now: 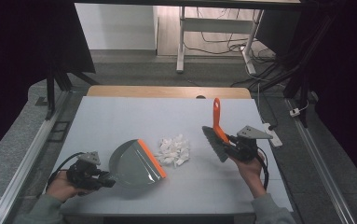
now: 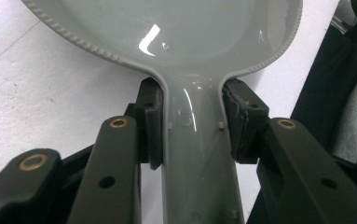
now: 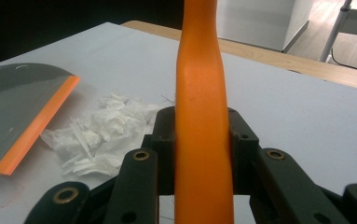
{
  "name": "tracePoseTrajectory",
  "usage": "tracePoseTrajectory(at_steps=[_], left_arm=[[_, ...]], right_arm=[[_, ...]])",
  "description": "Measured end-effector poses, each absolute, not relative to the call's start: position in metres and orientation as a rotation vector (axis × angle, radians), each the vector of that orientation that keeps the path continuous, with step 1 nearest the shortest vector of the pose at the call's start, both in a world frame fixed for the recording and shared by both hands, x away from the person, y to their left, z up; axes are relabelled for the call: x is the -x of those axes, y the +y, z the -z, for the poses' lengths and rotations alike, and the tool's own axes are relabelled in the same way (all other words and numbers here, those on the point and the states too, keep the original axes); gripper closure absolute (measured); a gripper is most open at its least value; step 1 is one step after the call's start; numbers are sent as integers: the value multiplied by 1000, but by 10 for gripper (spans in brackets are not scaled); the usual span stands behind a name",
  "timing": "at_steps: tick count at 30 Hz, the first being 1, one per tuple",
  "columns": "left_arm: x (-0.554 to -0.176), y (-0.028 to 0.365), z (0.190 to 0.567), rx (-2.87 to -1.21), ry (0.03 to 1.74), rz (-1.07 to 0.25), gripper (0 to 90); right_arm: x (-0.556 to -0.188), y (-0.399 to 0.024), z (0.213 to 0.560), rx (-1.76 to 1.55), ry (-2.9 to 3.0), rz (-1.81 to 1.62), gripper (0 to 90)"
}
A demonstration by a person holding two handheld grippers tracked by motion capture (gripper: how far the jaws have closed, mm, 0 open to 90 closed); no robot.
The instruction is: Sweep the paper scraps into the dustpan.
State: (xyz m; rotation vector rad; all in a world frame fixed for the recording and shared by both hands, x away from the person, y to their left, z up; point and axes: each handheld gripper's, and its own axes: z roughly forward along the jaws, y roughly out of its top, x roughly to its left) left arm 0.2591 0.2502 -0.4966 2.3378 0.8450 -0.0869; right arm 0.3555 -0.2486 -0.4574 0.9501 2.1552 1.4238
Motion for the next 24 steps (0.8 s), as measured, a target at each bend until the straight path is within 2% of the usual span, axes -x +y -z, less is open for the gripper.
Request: tracePoseTrajectory(at_steps=[10,24], left_arm=[[-252,259,488,-2335,821,70,617],[-252,259,497,-2356,848,83,617]], right_arm=[[-368,-228,460,-932,2191,-1417,697],[-394,-197,468,-944,2226,-1390,697]])
